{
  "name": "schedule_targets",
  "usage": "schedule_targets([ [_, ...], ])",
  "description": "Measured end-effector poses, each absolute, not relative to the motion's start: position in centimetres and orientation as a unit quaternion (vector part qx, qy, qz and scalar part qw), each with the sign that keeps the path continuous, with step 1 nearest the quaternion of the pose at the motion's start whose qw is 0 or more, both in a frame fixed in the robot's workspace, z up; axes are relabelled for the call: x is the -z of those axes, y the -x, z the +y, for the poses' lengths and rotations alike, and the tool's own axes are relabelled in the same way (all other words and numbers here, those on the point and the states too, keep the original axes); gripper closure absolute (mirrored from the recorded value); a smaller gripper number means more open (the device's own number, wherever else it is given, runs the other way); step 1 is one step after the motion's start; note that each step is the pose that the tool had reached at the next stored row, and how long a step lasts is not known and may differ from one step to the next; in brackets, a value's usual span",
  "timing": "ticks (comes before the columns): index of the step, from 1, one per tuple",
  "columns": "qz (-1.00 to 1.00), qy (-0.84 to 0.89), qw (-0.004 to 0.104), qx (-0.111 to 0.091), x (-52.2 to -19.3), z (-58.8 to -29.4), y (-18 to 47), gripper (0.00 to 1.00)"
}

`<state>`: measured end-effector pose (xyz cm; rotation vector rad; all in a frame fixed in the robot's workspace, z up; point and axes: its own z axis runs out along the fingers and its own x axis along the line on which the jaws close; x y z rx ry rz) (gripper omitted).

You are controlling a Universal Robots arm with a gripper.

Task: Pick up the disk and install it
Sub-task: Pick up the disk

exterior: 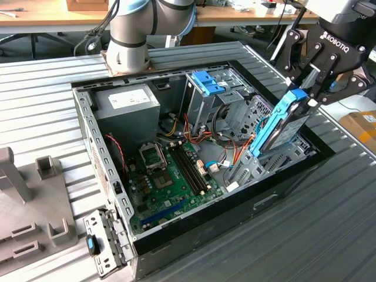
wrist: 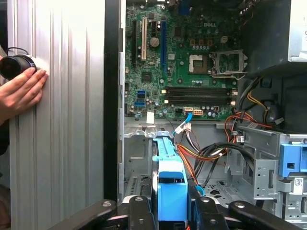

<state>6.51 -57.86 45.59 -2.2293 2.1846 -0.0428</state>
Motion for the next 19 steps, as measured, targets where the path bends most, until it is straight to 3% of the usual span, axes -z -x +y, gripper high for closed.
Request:
schedule_targets([
  [19,0.700,0.714,0.001,0.009,-42.0,-57.8,-7.2,0.64],
])
